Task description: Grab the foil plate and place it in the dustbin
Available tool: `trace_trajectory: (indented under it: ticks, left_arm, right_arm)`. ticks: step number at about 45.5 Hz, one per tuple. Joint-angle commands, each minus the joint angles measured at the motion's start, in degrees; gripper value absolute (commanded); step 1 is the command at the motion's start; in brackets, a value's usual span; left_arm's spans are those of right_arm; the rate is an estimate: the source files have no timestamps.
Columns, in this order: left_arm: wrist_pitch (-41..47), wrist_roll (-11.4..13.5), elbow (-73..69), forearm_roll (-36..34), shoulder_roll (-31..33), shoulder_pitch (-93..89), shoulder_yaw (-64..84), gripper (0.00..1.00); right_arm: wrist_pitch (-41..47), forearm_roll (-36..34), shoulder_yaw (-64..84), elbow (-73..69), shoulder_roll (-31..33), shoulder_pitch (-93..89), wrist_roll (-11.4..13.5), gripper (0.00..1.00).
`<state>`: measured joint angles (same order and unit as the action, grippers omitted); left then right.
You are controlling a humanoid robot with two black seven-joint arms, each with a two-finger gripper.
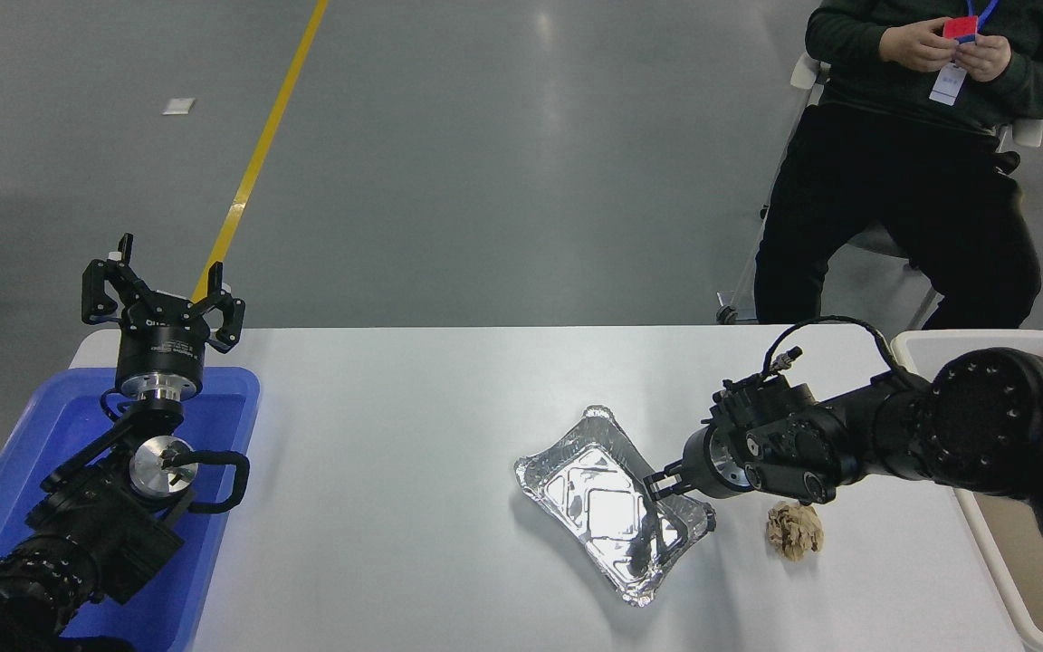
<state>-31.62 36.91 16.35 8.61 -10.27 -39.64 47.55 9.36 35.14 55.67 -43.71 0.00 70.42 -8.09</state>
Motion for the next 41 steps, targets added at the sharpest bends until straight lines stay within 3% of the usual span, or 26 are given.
trace_trajectory:
  ticks: [1, 11, 20, 29, 41]
  left_arm:
    - [0.07, 0.00, 0.00, 0.00, -0.01, 0.00, 0.00, 0.99]
    - [-0.02, 0.00, 0.00, 0.00, -0.01, 0.00, 0.00, 0.99]
    - [-0.02, 0.00, 0.00, 0.00, -0.01, 0.00, 0.00, 0.99]
    - [-0.02, 0.00, 0.00, 0.00, -0.01, 0.00, 0.00, 0.99]
    - [0.07, 0.00, 0.00, 0.00, -0.01, 0.00, 0.00, 0.99]
  right_arm:
    - [-0.57, 0.20, -0.04, 0.11, 0.00, -0.28, 0.00, 0.00]
    - [0.31, -0.95, -1.70, -2.17, 0.00, 2.87, -0.09, 0.00]
    - [4.52, -4.55, -4.34, -12.71, 0.09, 15.87, -0.09, 0.00]
    - [14.79, -5.17, -4.87, -20.45, 12.98, 31.51, 0.09, 0.00]
    - [32.55, -4.90, -5.05, -20.89, 24.78, 47.61, 0.79, 0.00]
